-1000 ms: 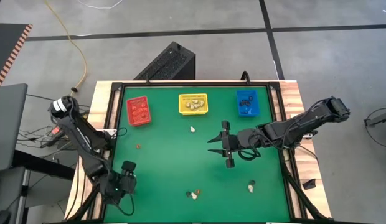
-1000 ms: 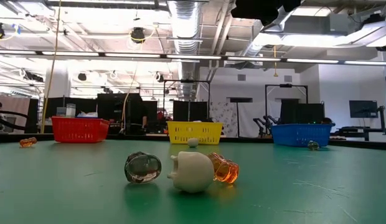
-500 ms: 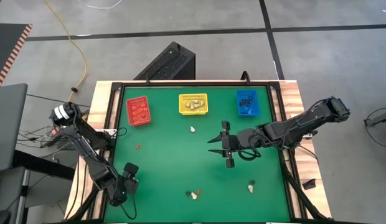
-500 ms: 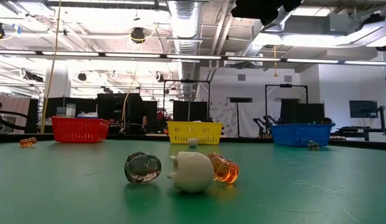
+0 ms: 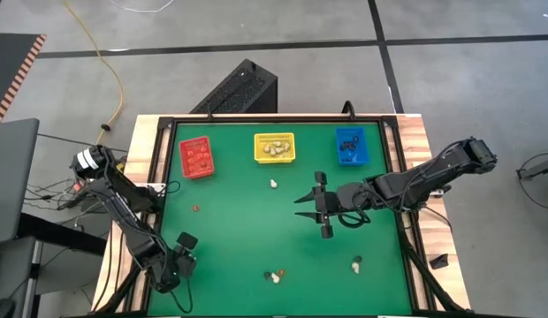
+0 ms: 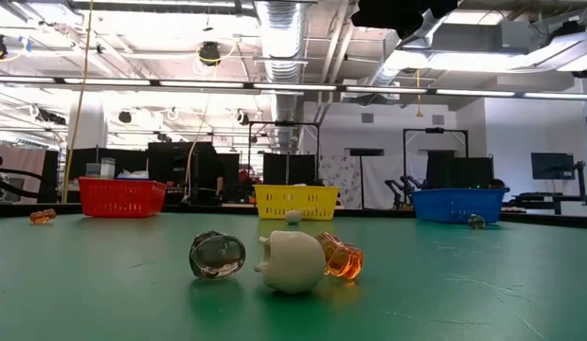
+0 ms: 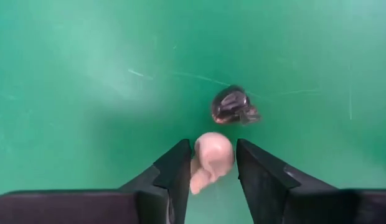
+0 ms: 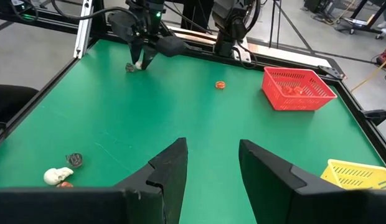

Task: Sort Halloween decoration
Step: Put the white skull toy into the yellow bin, then put the purple skull toy into the blue bin, then put the white skull toy into the yellow bin

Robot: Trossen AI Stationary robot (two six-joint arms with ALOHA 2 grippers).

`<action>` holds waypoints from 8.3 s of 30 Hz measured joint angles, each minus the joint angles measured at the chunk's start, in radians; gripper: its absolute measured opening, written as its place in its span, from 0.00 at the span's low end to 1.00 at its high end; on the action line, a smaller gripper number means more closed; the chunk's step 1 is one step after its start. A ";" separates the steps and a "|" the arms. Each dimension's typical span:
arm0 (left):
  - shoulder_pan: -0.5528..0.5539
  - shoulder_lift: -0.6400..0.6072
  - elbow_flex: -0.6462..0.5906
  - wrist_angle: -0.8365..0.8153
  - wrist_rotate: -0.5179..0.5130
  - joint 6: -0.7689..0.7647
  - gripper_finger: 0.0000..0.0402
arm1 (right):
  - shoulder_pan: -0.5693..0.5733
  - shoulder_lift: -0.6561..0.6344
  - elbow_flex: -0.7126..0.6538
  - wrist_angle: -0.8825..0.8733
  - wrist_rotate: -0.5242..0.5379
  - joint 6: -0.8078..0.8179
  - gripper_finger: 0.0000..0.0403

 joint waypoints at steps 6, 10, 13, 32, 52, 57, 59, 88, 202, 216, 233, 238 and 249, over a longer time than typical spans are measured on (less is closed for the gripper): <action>0.000 -0.003 -0.045 0.039 0.013 -0.020 0.28 | 0.000 0.000 0.000 0.000 0.000 0.000 0.44; 0.001 -0.002 -0.042 -0.013 0.015 -0.028 0.26 | 0.000 0.000 0.000 0.000 0.000 0.000 0.44; 0.011 -0.007 -0.022 -0.019 0.022 0.008 0.20 | 0.000 0.000 0.000 0.000 0.000 0.000 0.44; 0.686 -0.031 0.168 0.274 -0.363 0.738 0.17 | -0.015 0.000 0.000 -0.002 0.030 -0.057 0.44; 1.473 0.427 0.425 0.657 0.069 0.781 0.22 | -0.111 -0.092 0.002 -0.329 0.035 0.030 0.44; 1.473 0.436 0.492 0.558 0.056 0.800 0.29 | -0.126 -0.097 0.001 -0.588 0.045 0.298 0.44; 1.473 0.426 0.520 0.487 0.056 0.792 0.34 | -0.132 -0.098 0.001 -0.687 0.077 0.426 0.44; 1.313 -0.464 0.092 0.192 0.106 0.535 0.39 | -0.198 0.067 -0.281 -0.627 0.316 1.361 0.49; 1.189 -1.063 -0.434 0.690 0.021 0.421 0.35 | 0.507 0.282 0.064 -0.825 -0.275 2.210 0.62; 1.189 -1.063 -0.434 0.691 0.021 0.441 0.35 | 0.476 0.359 0.064 -0.661 -0.368 2.165 0.62; 1.189 -1.063 -0.434 0.690 0.020 0.441 0.35 | 0.411 0.435 0.064 -0.642 -0.412 2.037 0.40; 1.189 -1.063 -0.434 0.690 0.020 0.441 0.35 | 0.411 0.435 0.064 -0.583 -0.421 2.021 0.24; 1.189 -1.063 -0.434 0.689 0.020 0.442 0.35 | 0.375 0.435 0.080 -0.574 -0.419 1.906 0.18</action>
